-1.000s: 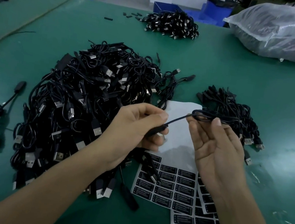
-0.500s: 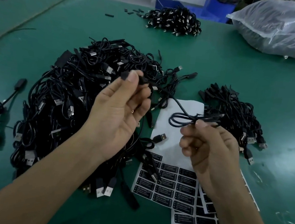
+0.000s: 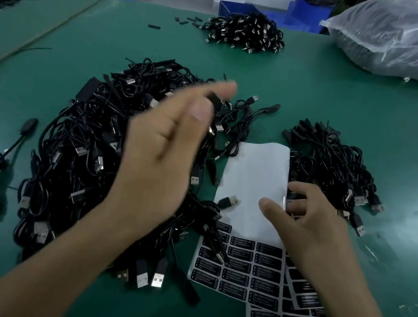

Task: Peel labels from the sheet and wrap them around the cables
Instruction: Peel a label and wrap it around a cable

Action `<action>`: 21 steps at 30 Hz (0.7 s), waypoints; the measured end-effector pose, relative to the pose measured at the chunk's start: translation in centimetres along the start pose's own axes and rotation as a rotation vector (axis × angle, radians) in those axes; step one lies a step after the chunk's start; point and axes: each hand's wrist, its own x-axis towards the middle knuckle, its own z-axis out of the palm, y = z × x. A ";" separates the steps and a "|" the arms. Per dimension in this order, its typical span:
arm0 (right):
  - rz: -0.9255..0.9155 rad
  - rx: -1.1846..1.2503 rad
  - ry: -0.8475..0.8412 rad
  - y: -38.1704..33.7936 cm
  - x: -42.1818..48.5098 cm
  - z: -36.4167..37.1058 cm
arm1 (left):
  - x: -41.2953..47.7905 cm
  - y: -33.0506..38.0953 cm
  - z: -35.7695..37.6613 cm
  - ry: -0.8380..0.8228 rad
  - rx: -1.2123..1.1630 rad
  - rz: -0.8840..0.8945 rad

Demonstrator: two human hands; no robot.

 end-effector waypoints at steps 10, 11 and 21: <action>-0.082 0.359 -0.291 0.0 0.2 0.2 | -2.3 -1.1 1.7 -0.686 1.048 0.000; -0.110 0.324 -0.310 0.0 0.2 0.3 | -2.3 -1.0 1.8 -0.647 0.995 -0.016; 0.015 0.486 -0.254 0.7 0.8 -0.5 | -2.4 -1.1 1.7 -0.585 0.820 -0.183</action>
